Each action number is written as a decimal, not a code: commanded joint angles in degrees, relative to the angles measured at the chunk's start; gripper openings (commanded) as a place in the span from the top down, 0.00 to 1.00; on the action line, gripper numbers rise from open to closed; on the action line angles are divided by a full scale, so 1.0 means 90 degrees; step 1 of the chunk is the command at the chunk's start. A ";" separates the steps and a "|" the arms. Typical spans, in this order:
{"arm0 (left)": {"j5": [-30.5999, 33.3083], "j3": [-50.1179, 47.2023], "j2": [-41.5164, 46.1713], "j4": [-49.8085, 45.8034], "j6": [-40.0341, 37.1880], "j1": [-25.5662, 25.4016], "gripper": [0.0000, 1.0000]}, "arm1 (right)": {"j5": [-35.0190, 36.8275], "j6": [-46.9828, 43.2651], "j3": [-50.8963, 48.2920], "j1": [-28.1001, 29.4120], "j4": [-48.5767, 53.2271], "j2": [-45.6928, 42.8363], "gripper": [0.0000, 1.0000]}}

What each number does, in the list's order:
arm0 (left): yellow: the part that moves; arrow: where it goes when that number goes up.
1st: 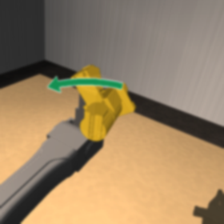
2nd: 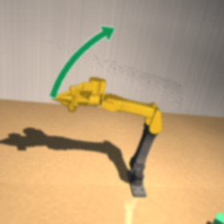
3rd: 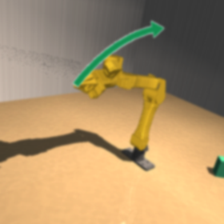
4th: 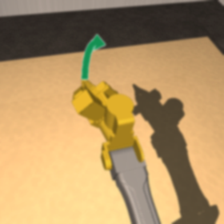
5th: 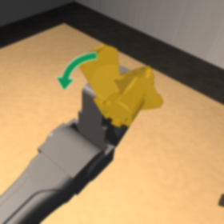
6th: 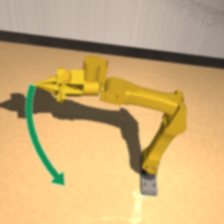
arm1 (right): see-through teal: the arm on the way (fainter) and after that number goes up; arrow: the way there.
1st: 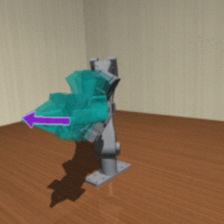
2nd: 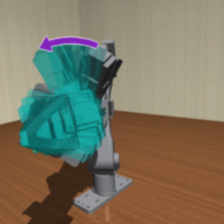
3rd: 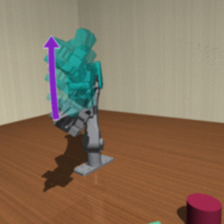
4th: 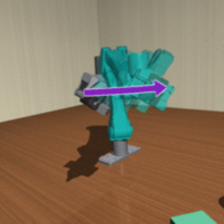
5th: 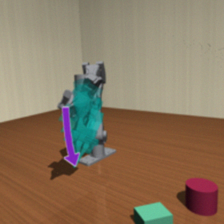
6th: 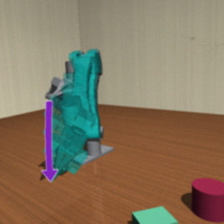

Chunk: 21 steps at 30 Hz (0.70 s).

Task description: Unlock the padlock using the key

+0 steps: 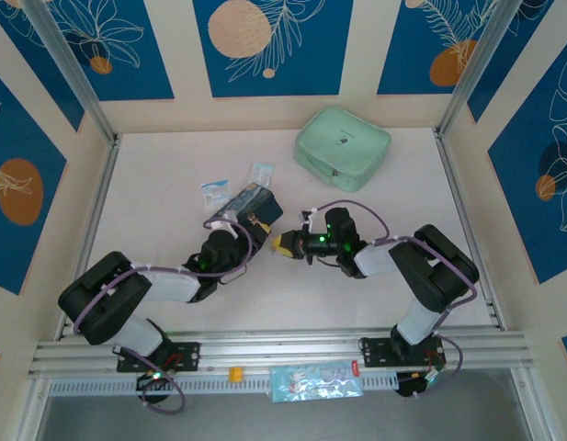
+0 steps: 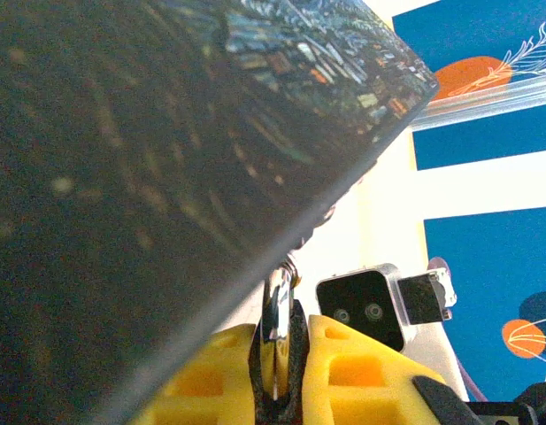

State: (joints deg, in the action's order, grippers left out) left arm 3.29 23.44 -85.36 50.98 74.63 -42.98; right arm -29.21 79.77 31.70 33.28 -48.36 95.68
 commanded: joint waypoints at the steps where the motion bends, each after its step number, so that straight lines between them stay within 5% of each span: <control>1: -0.0973 0.0146 0.0142 0.0026 -0.0297 -0.0458 1.00 | 0.0666 0.0165 0.0474 -0.0154 -0.0108 -0.0080 1.00; 14: -0.1270 0.0035 0.0399 -0.0385 -0.0652 -0.0457 1.00 | -0.0088 -0.0919 0.0904 -0.0586 0.1967 -0.0761 1.00; 21: -0.1306 0.0107 0.0575 -0.0605 -0.0595 -0.0464 1.00 | 0.0008 -0.1257 0.0944 -0.0588 0.2160 -0.0906 1.00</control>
State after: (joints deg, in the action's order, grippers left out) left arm 0.45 23.64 -82.06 47.77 71.48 -43.97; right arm -35.83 70.67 37.08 29.65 -26.55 89.52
